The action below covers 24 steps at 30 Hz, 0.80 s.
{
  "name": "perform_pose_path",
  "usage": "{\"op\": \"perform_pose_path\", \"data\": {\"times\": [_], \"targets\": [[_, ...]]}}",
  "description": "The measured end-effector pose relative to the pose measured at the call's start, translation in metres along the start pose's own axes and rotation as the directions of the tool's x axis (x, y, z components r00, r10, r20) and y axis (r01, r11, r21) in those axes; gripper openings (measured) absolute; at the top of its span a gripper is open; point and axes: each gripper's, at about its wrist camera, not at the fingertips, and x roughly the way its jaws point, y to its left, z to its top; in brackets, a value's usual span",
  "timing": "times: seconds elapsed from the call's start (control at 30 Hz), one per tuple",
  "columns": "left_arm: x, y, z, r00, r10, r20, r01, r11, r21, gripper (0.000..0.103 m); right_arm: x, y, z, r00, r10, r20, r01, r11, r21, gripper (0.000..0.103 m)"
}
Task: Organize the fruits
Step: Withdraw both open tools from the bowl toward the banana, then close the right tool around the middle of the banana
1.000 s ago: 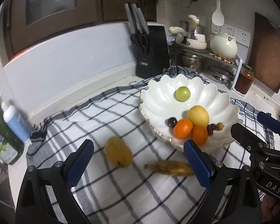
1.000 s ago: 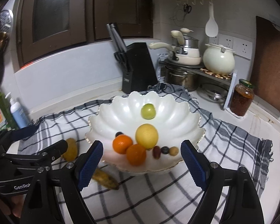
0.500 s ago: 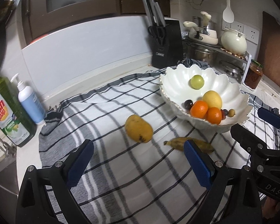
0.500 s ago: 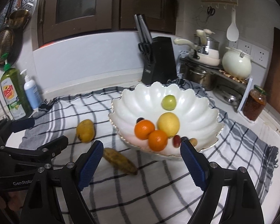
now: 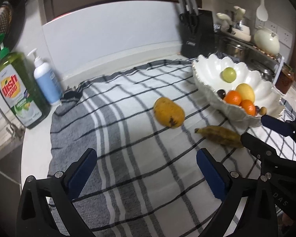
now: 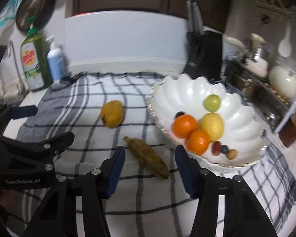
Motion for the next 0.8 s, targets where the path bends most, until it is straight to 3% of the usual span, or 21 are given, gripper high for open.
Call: {"op": "perform_pose_path", "data": {"times": [0.37, 0.8], "targets": [[0.008, -0.005, -0.005, 0.998, 0.061, -0.033, -0.063, 0.995, -0.075, 0.103, 0.036, -0.007, -0.002, 0.99, 0.118, -0.076, -0.122, 0.991, -0.055, 0.048], [0.017, -0.004, -0.024, 0.991, 0.096, -0.097, -0.113, 0.975, -0.191, 0.103, 0.056, -0.003, -0.001, 0.979, 0.16, -0.123, -0.175, 0.977, -0.122, 0.042]]}}
